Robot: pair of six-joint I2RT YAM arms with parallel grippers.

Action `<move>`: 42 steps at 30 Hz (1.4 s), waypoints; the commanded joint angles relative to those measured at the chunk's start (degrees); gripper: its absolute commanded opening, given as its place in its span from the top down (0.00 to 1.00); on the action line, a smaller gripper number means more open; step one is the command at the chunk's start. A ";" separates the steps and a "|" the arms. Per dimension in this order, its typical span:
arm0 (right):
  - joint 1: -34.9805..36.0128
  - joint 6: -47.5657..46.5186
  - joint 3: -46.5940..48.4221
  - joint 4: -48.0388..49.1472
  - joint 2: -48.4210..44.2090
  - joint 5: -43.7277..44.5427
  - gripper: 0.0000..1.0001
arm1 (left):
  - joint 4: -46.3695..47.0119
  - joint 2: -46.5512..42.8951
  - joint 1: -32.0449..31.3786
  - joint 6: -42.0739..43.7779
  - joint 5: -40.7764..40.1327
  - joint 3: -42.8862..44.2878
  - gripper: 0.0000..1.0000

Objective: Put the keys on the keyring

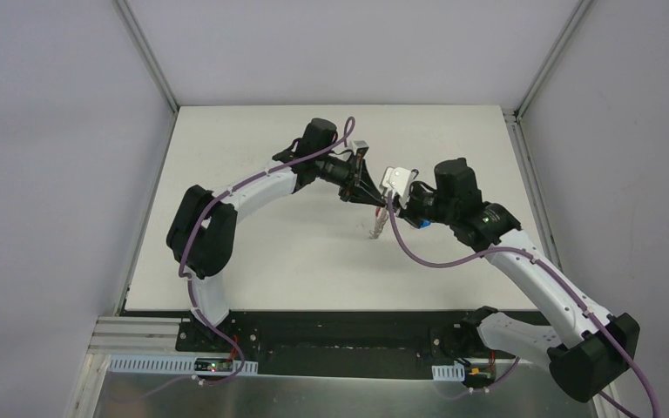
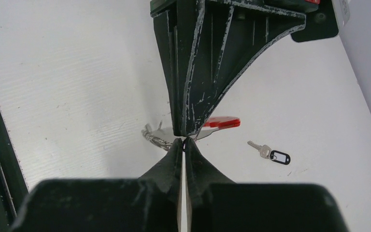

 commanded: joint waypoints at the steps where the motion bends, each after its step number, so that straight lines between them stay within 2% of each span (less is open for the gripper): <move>1: -0.05 -1.22 -0.43 2.50 -1.41 3.18 1.00 | 2.49 -1.56 -0.32 -0.84 4.02 0.36 1.00; 9: -0.79 0.35 -0.54 3.90 -1.64 3.48 1.00 | 2.10 -1.60 0.20 1.37 4.34 1.32 1.00; 14: -2.58 2.66 -0.27 4.18 -1.92 0.99 1.00 | -6.02 -2.00 1.82 9.96 3.93 4.59 1.00; 17: -3.38 3.92 -0.27 4.36 -1.82 -0.76 1.00 | -13.63 -2.00 2.96 17.54 2.89 7.30 1.00; 21: -4.84 5.40 0.02 3.65 -1.86 -5.75 1.00 | -23.24 -2.76 5.12 31.88 -1.24 11.65 1.00; 26: -6.55 8.92 1.41 2.26 -0.19 -14.43 1.00 | -39.46 -3.67 5.42 56.90 -7.08 23.01 0.85; 29: -7.34 12.20 2.66 2.23 1.56 -20.49 1.00 | -39.44 -6.85 4.66 67.53 -9.18 21.94 0.77; 31: -7.92 14.68 3.67 2.83 2.90 -23.92 1.00 | -38.22 -9.99 3.64 75.76 -10.76 19.37 0.74; 35: -8.68 19.04 5.45 3.75 5.75 -29.61 1.00 | -35.89 -15.35 0.56 86.98 -13.00 13.23 0.68; 38: -9.16 22.16 6.22 5.38 7.27 -32.87 1.00 | -33.65 -17.99 -1.91 92.15 -15.48 9.39 0.66; 42: -9.93 25.56 6.16 7.91 8.63 -36.52 1.00 | -33.45 -17.82 -4.58 96.07 -18.29 9.34 0.66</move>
